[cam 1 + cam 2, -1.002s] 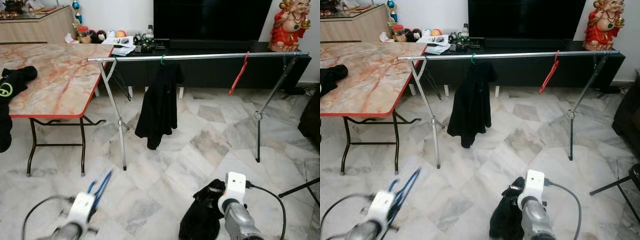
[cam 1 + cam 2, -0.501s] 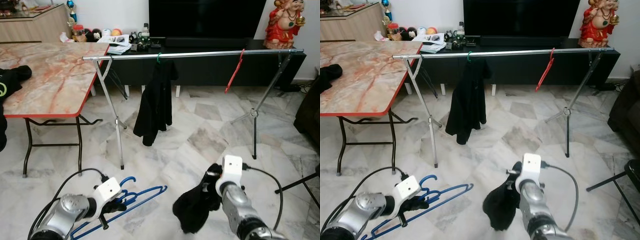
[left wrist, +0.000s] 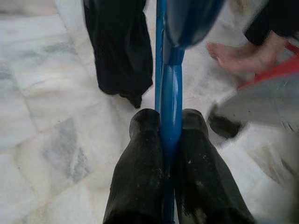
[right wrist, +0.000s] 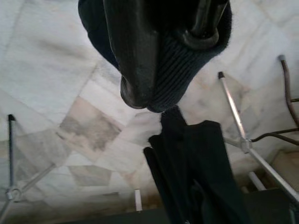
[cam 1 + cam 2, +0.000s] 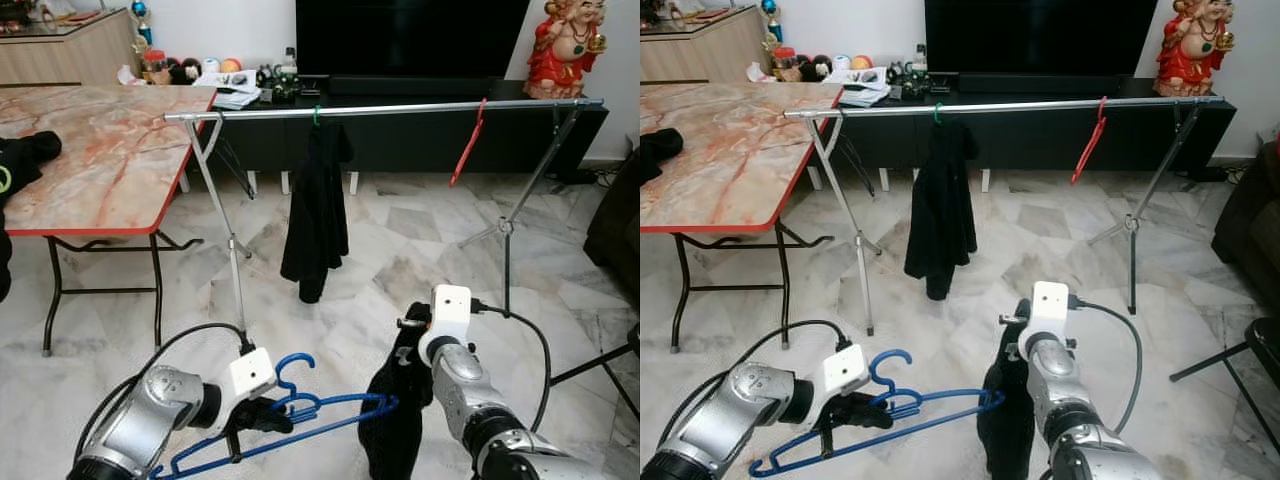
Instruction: Hang hanger
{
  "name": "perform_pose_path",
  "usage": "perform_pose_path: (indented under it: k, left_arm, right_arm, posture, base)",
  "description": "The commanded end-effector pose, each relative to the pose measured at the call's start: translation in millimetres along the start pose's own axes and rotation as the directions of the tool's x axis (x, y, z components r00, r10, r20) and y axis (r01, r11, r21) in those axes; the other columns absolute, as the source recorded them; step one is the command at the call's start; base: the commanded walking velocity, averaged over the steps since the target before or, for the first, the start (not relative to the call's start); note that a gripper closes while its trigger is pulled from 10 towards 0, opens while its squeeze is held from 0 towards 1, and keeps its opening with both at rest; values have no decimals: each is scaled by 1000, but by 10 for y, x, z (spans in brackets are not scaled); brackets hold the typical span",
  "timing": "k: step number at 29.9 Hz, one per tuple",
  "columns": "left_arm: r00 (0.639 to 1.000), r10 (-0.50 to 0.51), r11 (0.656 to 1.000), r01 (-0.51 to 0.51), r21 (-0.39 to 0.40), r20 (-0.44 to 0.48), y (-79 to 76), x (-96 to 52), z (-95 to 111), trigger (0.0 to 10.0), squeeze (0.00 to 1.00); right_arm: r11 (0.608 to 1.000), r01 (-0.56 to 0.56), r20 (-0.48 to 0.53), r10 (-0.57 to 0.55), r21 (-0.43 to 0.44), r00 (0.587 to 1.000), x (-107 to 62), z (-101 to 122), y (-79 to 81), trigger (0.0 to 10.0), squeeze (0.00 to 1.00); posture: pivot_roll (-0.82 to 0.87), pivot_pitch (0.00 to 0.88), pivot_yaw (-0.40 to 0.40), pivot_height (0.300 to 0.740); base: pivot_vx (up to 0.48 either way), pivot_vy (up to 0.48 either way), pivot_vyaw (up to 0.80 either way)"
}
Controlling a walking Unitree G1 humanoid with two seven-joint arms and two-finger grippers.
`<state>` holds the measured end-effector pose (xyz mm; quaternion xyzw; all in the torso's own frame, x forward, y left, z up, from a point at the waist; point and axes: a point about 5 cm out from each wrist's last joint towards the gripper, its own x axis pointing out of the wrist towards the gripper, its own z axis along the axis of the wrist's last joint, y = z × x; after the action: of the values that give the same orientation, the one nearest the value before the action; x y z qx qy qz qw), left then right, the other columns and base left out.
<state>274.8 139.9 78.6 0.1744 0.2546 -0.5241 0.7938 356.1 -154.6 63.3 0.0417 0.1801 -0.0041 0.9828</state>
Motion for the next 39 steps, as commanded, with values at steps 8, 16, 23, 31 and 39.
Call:
perform_pose_path:
  k: [8,16,23,31,39]
  left_arm:
    - [987,138,990,-136,-26,80,118,18,154,10000,0]
    - [968,234,972,-230,-47,92,194,11,167,10000,0]
    - [958,256,966,-246,-85,133,217,40,212,10000,0]
    - [955,251,966,-237,-102,159,218,50,262,10000,0]
    - [969,205,977,-194,-92,137,169,36,230,10000,0]
  right_arm:
    - [999,-36,17,36,12,999,23,86,77,10000,0]
    - [998,-53,13,53,18,999,16,60,75,10000,0]
    - [989,-145,40,144,14,989,20,114,169,10000,0]
    - [968,-236,43,240,-91,970,8,119,270,10000,0]
    - [999,-13,41,15,-52,999,17,117,-17,10000,0]
  posture:
    - [140,0,-30,740]
    - [143,0,-36,740]
    - [138,0,-38,740]
    - [139,0,-39,740]
    - [145,0,-36,740]
  base:
    - [0,0,0]
    - [0,0,0]
    - [0,0,0]
    - [0,0,0]
    - [0,0,0]
